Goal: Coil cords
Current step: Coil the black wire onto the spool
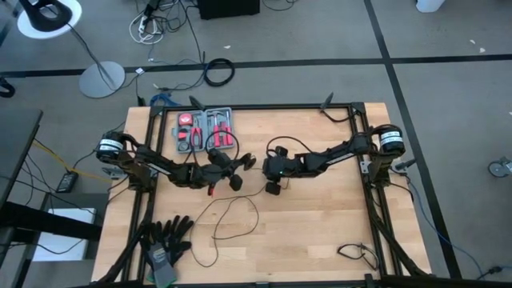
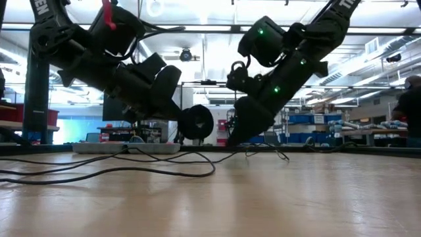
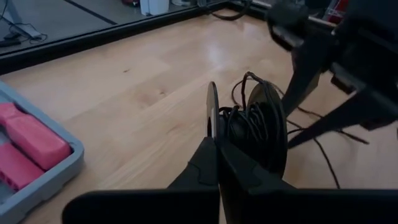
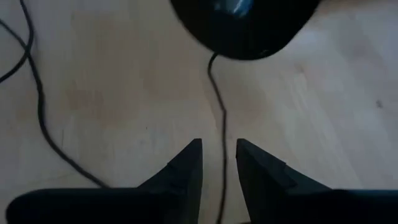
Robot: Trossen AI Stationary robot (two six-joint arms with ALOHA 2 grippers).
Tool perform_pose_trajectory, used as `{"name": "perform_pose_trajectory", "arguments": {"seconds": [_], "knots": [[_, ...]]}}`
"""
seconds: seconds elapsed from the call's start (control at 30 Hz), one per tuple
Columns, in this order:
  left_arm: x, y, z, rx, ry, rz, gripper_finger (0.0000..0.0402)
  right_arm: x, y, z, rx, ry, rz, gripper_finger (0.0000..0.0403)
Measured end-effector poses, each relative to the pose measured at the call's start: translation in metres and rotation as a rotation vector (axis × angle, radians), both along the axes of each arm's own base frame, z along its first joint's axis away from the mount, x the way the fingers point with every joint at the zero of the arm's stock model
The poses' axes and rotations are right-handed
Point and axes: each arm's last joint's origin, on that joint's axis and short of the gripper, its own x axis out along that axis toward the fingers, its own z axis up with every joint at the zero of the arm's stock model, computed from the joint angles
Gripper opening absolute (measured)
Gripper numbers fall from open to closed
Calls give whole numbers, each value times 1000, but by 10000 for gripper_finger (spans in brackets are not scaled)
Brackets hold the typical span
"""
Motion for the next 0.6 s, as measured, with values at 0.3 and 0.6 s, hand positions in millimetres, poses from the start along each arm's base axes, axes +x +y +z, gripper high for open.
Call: {"name": "perform_pose_trajectory", "arguments": {"seconds": [0.3,0.6], "knots": [[2,0,3,-3,-35,-14,0,-4,-1,-12,7,66,-64,93],[3,0,7,-11,-78,-24,0,-4,8,-13,32,64,-70,10]]}}
